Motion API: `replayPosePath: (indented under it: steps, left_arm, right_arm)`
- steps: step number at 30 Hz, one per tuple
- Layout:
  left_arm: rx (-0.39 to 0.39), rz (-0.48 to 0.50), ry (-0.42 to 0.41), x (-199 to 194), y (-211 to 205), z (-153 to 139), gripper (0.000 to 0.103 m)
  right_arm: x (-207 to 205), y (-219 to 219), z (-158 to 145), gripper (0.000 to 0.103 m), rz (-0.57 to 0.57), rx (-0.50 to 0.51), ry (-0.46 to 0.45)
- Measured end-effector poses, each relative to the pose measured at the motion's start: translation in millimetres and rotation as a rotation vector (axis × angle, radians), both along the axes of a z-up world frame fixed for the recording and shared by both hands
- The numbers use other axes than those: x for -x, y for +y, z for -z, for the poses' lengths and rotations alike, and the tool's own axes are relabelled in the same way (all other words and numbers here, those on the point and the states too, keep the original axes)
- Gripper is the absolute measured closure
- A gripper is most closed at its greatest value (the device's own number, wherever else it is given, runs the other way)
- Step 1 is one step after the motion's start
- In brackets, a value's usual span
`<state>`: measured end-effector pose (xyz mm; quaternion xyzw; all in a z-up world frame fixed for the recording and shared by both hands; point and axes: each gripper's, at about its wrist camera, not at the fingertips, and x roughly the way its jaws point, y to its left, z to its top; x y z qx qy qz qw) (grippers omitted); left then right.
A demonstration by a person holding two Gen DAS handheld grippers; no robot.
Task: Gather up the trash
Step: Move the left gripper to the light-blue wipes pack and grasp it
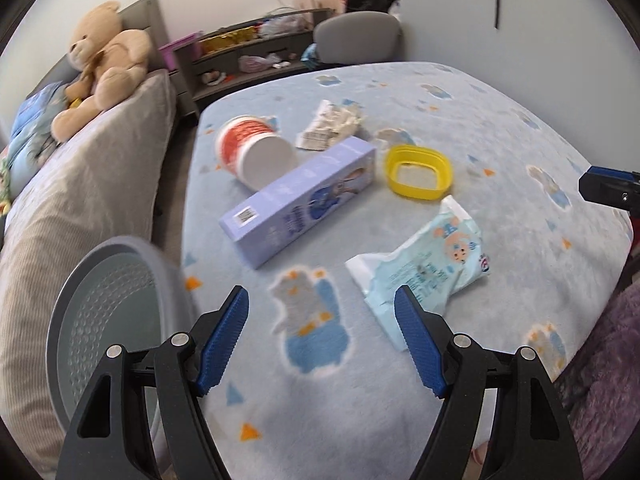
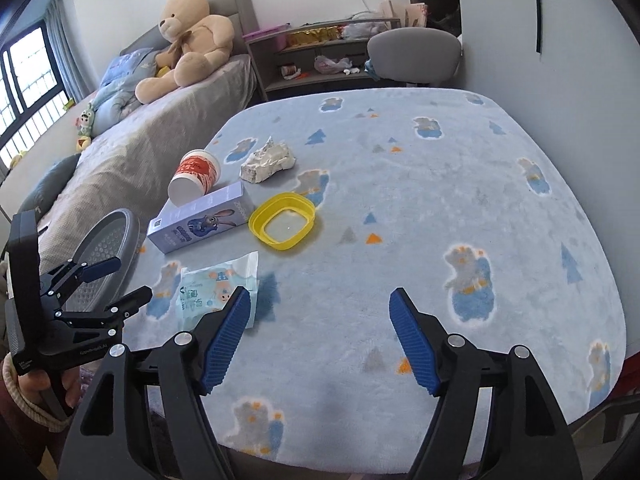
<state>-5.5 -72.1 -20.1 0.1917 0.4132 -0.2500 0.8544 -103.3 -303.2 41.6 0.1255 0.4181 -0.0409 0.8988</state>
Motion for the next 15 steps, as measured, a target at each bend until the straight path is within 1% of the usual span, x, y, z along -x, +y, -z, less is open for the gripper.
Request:
replayPosePath:
  steps: [3,6,11,13,15]
  left_arm:
    - [-0.014,0.058,0.008,-5.7,-14.6,2.6,0.031]
    - [-0.015,0.14,0.028,-9.0,-26.9,4.8,0.031]
    - [-0.04,0.269,0.027,-8.5,-43.7,4.5,0.03]
    - [-0.035,0.312,0.033,-11.6,-50.3,3.5,0.03]
    - [-0.016,0.366,0.067,-15.6,-55.7,2.7,0.029]
  right_arm:
    - [3.6,-9.5,0.0,0.032,0.014,-0.031,-0.012]
    - [6.5,-16.7,-1.4,0.032,0.021,-0.058,-0.026]
    - [10.0,-23.9,0.2,0.031,0.024,-0.089,-0.033]
    - [10.4,-26.4,1.0,0.031,0.027,-0.1,-0.031]
    - [11.6,-28.6,0.9,0.031,0.029,-0.113,-0.036]
